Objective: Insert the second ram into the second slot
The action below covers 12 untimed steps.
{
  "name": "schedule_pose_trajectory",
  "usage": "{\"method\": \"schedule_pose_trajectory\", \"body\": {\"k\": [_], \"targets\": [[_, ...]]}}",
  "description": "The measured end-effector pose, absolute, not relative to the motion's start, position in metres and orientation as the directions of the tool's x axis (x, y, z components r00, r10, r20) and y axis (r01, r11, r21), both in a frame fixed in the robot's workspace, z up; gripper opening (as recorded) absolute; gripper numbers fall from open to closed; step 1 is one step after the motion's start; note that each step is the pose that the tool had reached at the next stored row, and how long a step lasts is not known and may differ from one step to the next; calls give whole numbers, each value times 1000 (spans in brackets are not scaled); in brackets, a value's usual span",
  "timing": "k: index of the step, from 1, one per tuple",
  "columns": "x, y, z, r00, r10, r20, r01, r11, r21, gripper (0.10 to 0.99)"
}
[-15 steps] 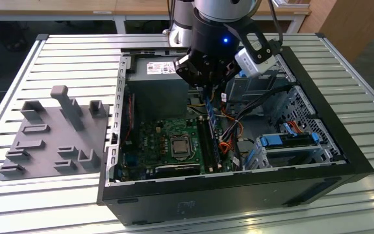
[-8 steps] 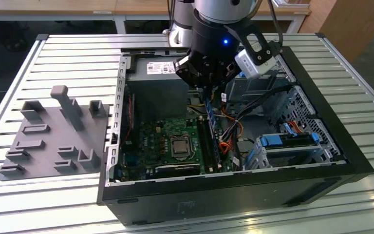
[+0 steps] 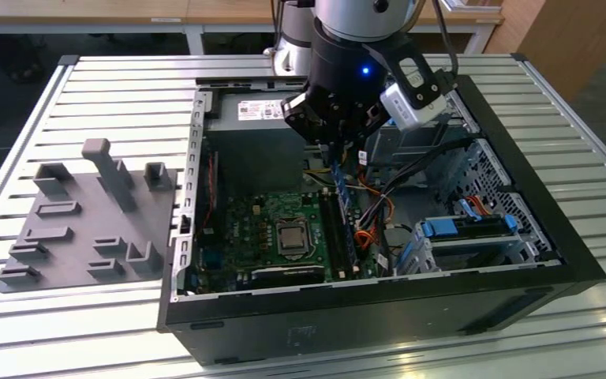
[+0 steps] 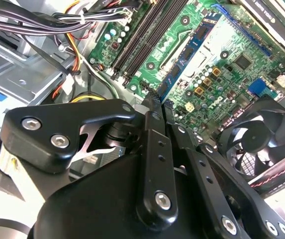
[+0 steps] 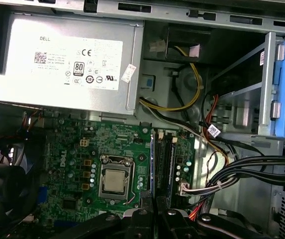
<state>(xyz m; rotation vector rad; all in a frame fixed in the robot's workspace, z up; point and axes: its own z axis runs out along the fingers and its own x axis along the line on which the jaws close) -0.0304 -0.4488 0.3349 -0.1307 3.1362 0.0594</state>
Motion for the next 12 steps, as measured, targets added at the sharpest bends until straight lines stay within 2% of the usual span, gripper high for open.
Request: {"method": "schedule_pose_trajectory", "body": {"k": [12], "targets": [[-30,-449,333,-997,-83,-3,-83,996,38,137]]}}
